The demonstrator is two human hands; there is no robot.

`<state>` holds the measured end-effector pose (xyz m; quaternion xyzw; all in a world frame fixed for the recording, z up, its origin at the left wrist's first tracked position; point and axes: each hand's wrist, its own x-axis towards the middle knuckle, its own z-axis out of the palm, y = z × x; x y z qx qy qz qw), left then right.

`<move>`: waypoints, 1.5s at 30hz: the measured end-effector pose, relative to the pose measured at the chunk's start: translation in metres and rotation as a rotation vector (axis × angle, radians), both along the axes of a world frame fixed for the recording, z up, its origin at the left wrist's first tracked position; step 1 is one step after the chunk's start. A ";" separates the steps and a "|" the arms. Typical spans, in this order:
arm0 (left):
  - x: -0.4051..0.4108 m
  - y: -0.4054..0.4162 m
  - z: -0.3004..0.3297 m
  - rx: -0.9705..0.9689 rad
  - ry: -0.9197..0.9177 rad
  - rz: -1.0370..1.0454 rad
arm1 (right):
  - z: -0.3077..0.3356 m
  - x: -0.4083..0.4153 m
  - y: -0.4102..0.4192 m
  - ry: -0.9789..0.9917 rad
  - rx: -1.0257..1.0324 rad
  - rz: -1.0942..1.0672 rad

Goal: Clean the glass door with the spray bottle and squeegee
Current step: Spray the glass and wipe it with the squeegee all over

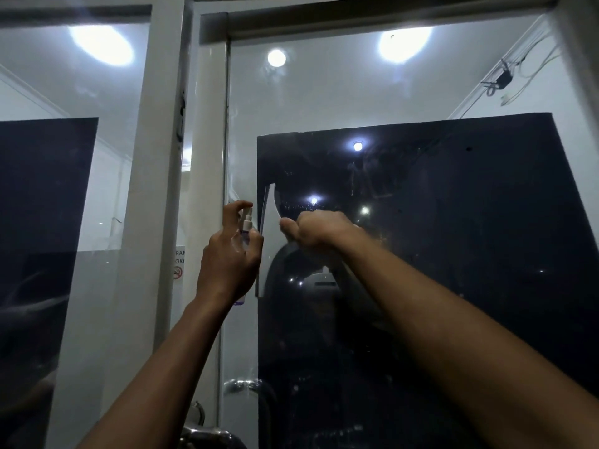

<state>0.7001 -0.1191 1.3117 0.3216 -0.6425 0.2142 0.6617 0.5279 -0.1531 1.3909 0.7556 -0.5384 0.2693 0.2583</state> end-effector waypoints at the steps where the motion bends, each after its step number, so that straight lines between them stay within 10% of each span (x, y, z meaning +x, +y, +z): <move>1: -0.001 0.000 0.002 -0.007 -0.004 0.000 | 0.006 -0.002 -0.003 -0.013 0.006 -0.007; 14: -0.024 0.003 -0.001 0.009 -0.044 -0.069 | -0.019 -0.219 0.025 -0.125 0.066 -0.299; 29: -0.016 -0.002 -0.012 0.024 -0.047 -0.010 | -0.020 -0.044 0.002 0.037 0.045 0.022; 45: -0.042 -0.004 -0.023 0.034 -0.050 -0.078 | -0.073 -0.223 0.024 -0.092 0.115 -0.189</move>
